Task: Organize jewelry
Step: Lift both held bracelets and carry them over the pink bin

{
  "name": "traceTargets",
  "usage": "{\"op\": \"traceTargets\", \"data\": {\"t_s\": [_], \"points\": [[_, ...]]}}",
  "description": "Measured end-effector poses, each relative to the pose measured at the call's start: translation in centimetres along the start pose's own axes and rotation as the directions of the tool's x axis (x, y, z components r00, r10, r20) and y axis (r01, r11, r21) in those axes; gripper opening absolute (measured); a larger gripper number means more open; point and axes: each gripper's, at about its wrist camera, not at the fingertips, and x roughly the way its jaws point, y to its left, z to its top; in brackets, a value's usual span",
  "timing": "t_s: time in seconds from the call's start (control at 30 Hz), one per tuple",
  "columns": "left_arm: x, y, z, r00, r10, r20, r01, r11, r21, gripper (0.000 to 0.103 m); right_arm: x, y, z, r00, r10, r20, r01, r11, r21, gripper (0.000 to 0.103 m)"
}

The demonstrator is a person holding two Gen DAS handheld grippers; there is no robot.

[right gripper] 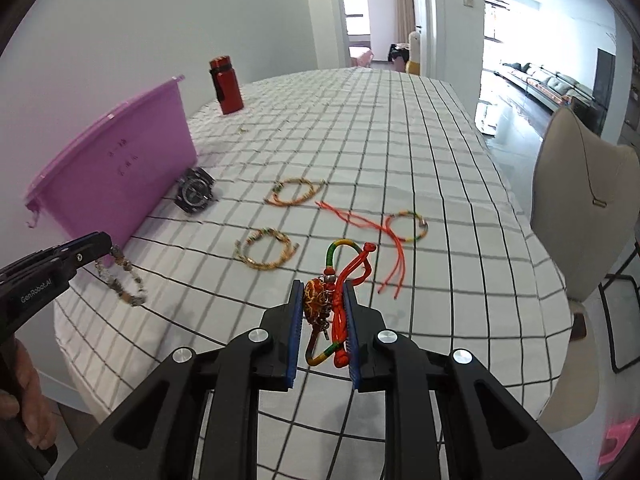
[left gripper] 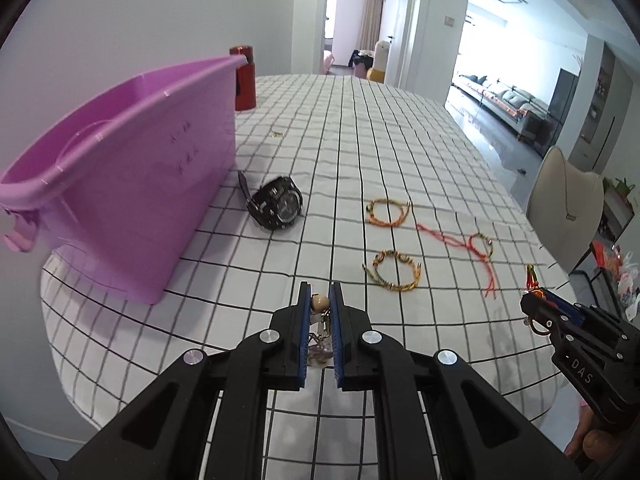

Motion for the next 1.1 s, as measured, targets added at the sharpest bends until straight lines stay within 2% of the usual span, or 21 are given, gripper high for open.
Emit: {"op": "traceTargets", "data": {"t_s": [0.33,0.6,0.77,1.1], "points": [[-5.4,0.8,2.9,0.997,0.034,0.064,-0.03,0.998,-0.057,0.01,-4.1,2.8,3.9,0.993,0.11,0.034,-0.107,0.992,-0.068,0.019],[-8.4,3.9,5.6,0.993,0.08,0.092,-0.069,0.99,-0.12,0.01,-5.2,6.8,8.4,0.98,0.189,0.066,-0.178,0.973,-0.147,0.019],[-9.5,7.2,8.0,0.986,0.104,0.128,-0.086,0.986,-0.14,0.01,-4.9,10.3,11.4,0.969,0.23,0.093,-0.212,0.962,-0.171,0.019],[-9.5,15.6,14.5,0.981,0.071,0.18,-0.056,0.994,-0.092,0.01,-2.0,20.4,18.6,0.947,0.285,0.151,-0.262,0.952,-0.158,0.019]]}}
